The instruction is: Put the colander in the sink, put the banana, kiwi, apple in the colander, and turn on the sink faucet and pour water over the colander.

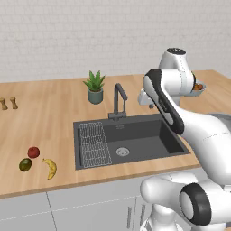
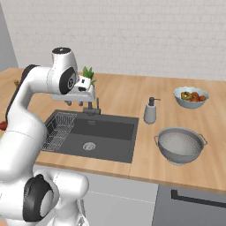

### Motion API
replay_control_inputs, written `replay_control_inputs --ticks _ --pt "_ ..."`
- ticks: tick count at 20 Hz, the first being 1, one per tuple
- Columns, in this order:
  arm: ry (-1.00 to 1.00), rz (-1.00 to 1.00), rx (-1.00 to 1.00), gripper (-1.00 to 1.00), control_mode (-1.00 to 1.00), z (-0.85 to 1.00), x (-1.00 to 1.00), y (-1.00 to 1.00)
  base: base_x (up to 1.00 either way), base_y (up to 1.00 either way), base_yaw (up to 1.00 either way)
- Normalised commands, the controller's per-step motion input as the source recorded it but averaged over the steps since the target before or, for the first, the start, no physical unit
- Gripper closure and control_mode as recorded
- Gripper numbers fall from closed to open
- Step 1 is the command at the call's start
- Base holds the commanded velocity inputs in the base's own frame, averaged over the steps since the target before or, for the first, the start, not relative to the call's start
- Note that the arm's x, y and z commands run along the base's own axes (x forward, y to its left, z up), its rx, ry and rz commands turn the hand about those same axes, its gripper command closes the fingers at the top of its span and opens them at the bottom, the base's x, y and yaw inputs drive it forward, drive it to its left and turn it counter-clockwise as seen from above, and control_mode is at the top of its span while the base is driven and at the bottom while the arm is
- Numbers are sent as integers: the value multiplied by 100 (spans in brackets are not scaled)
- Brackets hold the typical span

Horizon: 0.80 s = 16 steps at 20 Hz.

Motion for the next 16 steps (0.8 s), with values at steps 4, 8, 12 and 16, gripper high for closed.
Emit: replay_control_inputs --ticks 4,8,12,16 --pt "-6 0 0 -100 -100 0 -23 -2 0 0 0" --pt "-6 -9 0 -100 -100 -3 -54 -44 0 0 0" --pt "5 -4 6 -100 -100 0 -38 -75 0 0 0" --pt "6 0 3 -100 -100 0 -27 -92 0 0 0"
